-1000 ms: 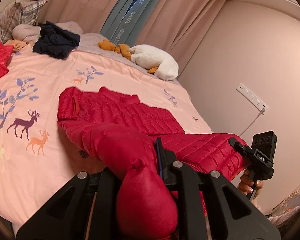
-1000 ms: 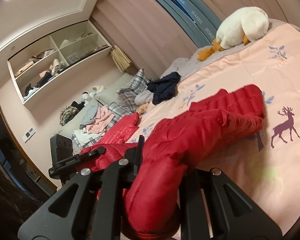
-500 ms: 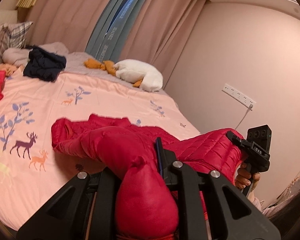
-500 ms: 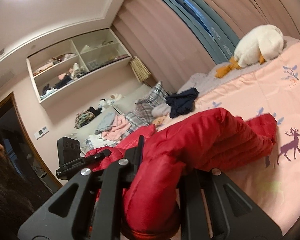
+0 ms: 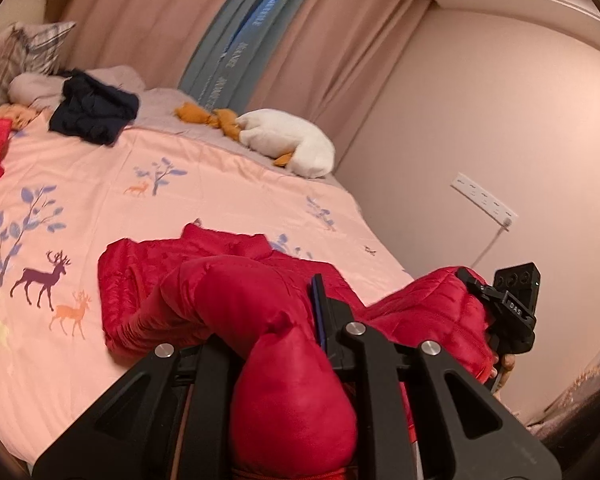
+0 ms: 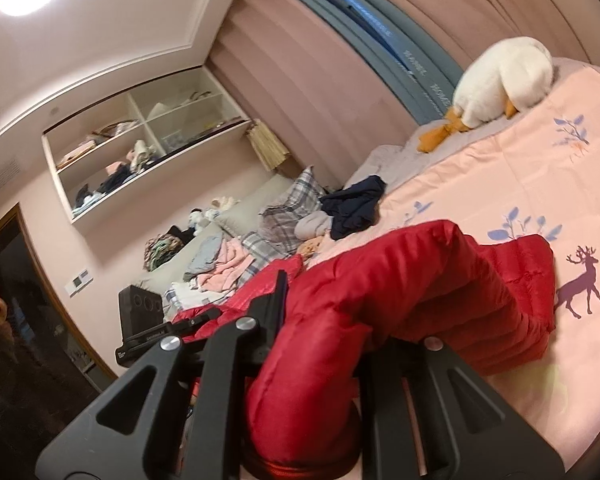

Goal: Fold large clothes

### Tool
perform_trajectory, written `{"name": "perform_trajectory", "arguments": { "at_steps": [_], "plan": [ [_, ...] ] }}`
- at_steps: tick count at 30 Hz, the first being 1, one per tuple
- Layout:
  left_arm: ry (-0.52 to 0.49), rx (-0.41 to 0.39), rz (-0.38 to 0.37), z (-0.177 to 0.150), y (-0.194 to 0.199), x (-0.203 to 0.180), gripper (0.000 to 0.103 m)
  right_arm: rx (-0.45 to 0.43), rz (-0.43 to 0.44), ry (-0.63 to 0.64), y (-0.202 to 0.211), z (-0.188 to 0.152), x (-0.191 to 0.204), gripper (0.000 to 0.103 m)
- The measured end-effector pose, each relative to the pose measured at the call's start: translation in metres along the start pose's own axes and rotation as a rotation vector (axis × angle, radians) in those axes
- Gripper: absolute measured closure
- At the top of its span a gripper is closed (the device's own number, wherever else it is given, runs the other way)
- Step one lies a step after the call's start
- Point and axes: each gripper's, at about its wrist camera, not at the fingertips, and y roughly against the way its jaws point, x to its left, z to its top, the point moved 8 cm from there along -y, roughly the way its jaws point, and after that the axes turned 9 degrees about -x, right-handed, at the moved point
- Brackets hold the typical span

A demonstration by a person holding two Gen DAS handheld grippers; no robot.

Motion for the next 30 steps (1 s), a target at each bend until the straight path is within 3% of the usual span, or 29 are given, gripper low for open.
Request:
{"name": "perform_trajectory", "arguments": {
  "at_steps": [13, 30],
  "plan": [
    [0.012, 0.045, 0.222, 0.006, -0.059, 0.057, 0.087, 0.002, -0.152, -0.019, -0.053, 0.015, -0.062, 0.089],
    [0.009, 0.092, 0.309, 0.006, -0.107, 0.09, 0.086, 0.051, -0.304, 0.024, -0.097, 0.014, -0.113, 0.089]
  ]
}}
